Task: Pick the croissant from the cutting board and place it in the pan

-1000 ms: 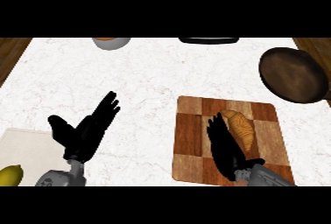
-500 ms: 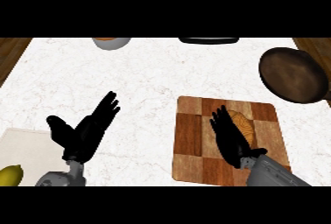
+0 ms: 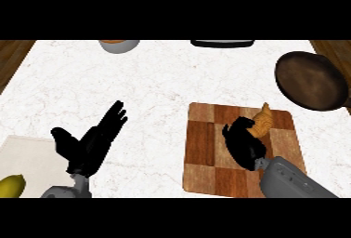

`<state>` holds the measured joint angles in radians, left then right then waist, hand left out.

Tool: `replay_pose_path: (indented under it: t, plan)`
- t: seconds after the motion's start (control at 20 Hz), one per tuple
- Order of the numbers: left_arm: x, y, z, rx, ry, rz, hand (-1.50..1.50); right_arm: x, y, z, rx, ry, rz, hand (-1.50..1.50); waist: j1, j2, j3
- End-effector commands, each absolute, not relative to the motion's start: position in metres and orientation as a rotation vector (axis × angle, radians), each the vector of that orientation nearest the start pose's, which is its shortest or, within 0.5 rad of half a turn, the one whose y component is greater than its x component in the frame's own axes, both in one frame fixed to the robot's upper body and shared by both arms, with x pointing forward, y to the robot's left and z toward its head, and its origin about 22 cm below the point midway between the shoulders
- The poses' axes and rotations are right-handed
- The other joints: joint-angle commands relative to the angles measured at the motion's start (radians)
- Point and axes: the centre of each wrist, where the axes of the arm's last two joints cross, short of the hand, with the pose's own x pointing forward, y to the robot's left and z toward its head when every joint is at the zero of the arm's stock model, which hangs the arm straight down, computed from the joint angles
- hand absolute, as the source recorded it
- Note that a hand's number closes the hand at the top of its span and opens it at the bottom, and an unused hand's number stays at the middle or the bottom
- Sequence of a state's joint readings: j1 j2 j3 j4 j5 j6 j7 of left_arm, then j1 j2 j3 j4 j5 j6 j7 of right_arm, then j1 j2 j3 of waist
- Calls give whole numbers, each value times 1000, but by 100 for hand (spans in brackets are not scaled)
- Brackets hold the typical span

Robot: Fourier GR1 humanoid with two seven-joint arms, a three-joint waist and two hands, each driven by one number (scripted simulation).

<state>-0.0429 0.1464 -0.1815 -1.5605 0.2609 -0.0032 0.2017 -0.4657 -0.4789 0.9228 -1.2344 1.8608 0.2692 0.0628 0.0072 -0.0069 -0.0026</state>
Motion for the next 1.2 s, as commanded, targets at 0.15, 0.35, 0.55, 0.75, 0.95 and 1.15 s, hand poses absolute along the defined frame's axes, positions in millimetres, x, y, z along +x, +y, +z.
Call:
replay_pose_path:
  t: [0.15,0.35,0.55,0.75,0.95,1.15]
  plan:
    - [253,205,12,-219,-1363,-92,0,294,-172,-24,-1437,-859,2515,150,-1,10,3]
    - [244,228,9,-189,-1362,-39,0,280,-167,-22,-1083,-1015,1840,150,-67,10,12]
    - [249,230,7,-176,-1357,-41,0,289,-168,1,-1046,-1146,1353,150,-78,5,7]
    - [242,222,9,-204,-1355,-53,0,286,-186,41,-1184,-1381,1049,150,-48,-2,4]
    - [249,228,12,-197,-1351,-57,0,268,-199,67,-1105,-1510,815,150,-44,-1,3]
    - [244,219,15,-204,-1353,-66,0,256,-209,91,-970,-1615,586,150,-30,1,4]
